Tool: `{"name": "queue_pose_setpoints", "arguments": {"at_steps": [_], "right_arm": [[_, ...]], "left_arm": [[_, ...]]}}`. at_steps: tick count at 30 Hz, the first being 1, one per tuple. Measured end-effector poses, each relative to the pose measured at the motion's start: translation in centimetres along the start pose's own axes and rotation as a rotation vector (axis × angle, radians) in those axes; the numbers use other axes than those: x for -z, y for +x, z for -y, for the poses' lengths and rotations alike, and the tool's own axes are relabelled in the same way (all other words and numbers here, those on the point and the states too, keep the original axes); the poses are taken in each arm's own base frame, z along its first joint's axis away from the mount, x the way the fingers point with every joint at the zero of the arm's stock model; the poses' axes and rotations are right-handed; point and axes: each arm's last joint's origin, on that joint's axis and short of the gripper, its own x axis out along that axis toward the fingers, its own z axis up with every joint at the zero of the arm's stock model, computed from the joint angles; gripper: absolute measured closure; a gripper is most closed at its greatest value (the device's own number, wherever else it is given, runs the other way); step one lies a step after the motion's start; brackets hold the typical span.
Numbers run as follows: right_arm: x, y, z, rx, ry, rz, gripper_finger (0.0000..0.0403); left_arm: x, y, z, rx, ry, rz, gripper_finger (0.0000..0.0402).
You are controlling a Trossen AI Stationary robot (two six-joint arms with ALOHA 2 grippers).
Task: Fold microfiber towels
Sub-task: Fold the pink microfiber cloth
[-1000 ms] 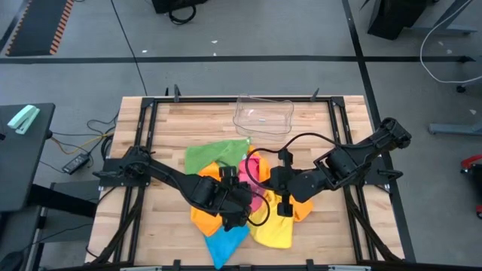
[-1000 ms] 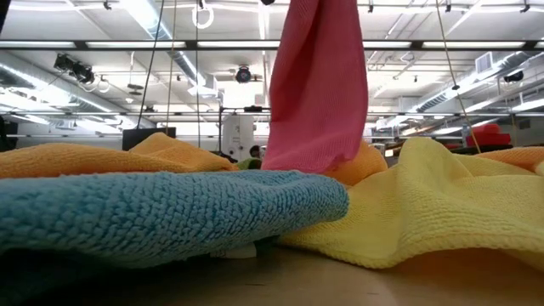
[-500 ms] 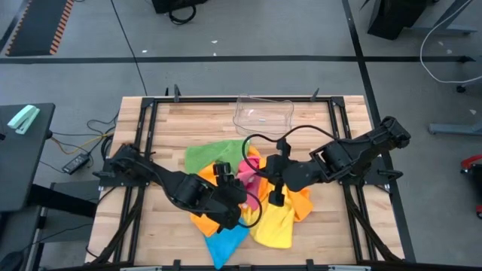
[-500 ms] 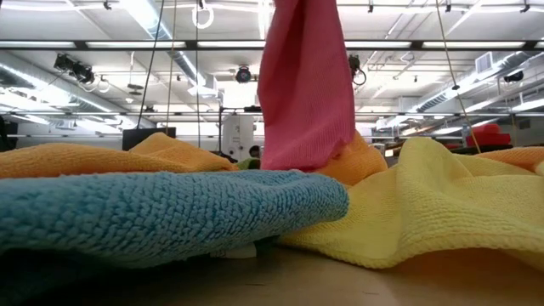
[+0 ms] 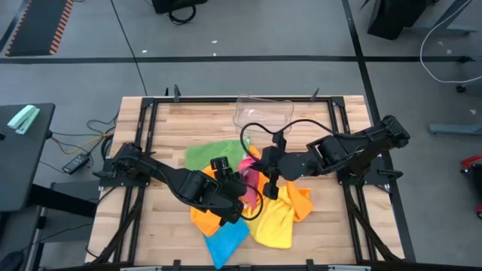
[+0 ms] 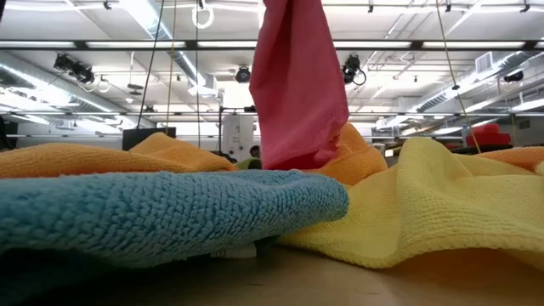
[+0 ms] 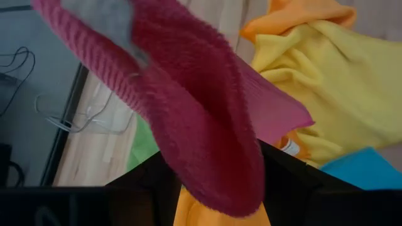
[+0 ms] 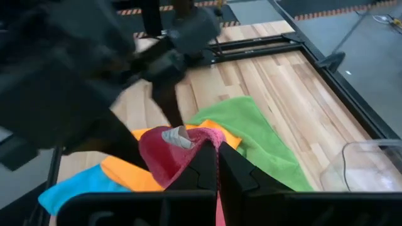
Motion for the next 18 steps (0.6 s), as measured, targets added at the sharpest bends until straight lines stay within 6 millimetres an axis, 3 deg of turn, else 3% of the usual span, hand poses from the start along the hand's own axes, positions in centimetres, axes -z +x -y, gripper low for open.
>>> {"name": "queue_pose_setpoints", "arguments": {"at_steps": [7, 18], "right_arm": [[-1.0, -0.8, 0.3, -0.009, 0.001, 0.027, 0.0399], [-0.7, -1.0, 0.3, -0.016, -0.011, -0.008, 0.0399]], "left_arm": [[0.3, -1.2, 0.0, -0.047, 0.041, 0.040, 0.0231], [1.2, -2.6, -0.8, -0.059, 0.098, -0.002, 0.0347]]}}
